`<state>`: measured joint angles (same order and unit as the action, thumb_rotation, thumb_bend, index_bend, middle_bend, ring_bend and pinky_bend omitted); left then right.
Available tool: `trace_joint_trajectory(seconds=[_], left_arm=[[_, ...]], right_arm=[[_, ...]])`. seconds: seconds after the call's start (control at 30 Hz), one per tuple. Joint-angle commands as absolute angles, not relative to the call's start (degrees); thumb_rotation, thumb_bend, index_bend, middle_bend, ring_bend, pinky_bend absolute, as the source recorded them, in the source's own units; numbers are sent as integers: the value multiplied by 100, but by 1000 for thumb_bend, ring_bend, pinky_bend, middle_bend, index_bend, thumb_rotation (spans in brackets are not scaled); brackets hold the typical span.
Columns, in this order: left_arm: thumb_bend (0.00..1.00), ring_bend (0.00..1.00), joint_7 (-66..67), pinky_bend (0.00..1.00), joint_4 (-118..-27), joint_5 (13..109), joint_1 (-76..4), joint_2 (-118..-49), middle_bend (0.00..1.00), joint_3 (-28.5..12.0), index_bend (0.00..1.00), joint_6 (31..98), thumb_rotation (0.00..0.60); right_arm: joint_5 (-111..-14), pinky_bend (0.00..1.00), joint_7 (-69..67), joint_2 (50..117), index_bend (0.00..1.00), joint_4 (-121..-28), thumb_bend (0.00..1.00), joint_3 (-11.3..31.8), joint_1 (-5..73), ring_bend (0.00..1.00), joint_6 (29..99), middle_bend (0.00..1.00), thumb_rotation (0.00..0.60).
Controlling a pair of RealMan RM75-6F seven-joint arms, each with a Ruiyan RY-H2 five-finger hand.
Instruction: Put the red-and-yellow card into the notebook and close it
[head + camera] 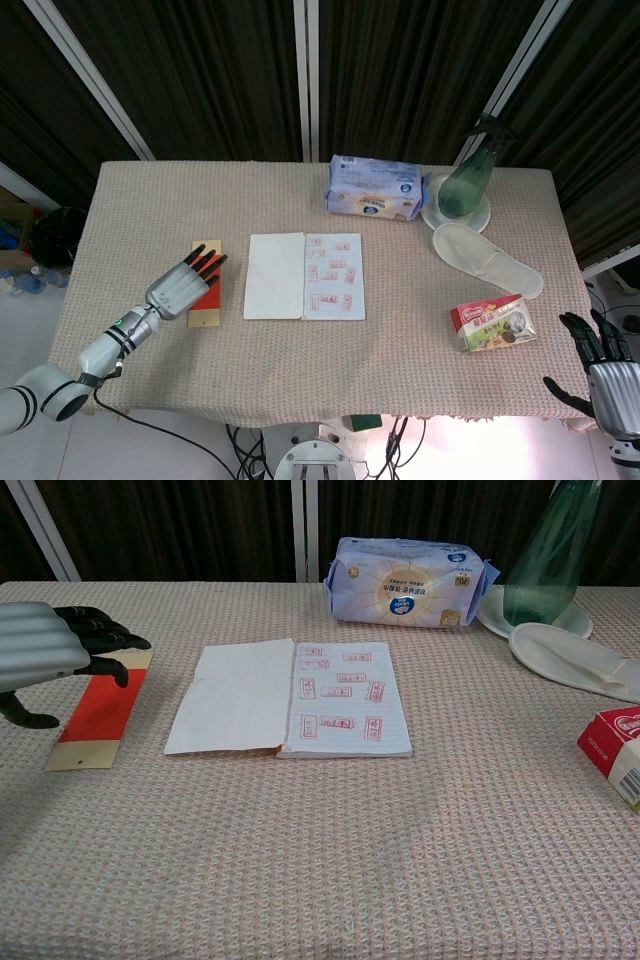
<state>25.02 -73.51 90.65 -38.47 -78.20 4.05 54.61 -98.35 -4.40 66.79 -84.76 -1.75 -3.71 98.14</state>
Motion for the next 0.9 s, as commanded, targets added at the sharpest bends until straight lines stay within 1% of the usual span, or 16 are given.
trace_joint_trajectory(seconds=[0.03,0.37,0.9], left_arm=[[122,0,2428,70,-7233,9058,-3851,-7814,0,406,238,5444,600],[120,0,2358,70,-6888,9187,-3866,-7986,0,472,239,5410,600],[118,0,2354,70,-6575,9232,-4133,-8321,0,379,238,5129,600]], right_arm=[[-9852,136,-366,6678,134,-8545,74,-160,-353,15,9796,124,600],[-9875,136,-215,6716,134,-8621,74,-191,-460,14,9906,124,600],[-9860,136,-205,6760,134,-8588,74,-174,-570,14,10025,124,600]])
